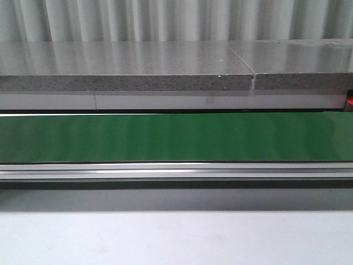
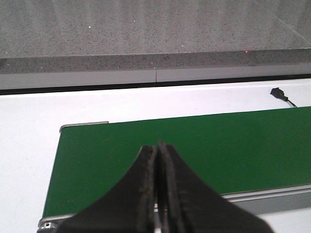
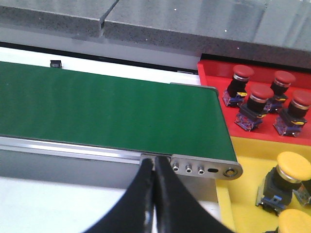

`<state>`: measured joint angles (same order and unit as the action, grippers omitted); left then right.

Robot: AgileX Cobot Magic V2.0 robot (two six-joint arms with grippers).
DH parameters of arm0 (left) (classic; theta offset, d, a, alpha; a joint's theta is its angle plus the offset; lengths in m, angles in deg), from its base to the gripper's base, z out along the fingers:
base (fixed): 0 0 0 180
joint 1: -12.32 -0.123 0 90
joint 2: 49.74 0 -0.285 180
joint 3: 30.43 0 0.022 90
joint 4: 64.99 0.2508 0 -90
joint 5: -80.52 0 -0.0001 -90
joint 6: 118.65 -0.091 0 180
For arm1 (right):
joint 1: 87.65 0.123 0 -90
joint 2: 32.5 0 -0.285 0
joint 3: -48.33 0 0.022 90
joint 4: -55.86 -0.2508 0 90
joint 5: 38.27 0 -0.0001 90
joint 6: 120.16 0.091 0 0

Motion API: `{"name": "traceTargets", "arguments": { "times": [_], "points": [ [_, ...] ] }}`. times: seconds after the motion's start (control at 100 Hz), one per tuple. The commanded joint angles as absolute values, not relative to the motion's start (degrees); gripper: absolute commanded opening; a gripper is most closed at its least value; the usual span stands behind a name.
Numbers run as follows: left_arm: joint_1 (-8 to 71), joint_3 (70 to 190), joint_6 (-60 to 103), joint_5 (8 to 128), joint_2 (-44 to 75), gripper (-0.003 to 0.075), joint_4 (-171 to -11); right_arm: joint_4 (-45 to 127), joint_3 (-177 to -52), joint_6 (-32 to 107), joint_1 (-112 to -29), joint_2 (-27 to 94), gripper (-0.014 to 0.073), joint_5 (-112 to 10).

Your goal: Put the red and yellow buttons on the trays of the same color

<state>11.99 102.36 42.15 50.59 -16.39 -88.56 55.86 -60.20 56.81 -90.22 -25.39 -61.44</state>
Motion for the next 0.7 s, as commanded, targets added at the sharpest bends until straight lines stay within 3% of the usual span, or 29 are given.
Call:
{"name": "traceTargets", "arguments": {
  "times": [0.0,0.69],
  "points": [
    [12.5,103.9,42.2,54.8,-16.0,-0.002,-89.8,56.5,-61.5,56.5,-89.9,-26.2,-0.0071,-55.3],
    [12.5,103.9,42.2,54.8,-16.0,-0.002,-89.8,56.5,-53.2,57.6,-86.8,-26.2,-0.0071,-39.0]
  ]
}}
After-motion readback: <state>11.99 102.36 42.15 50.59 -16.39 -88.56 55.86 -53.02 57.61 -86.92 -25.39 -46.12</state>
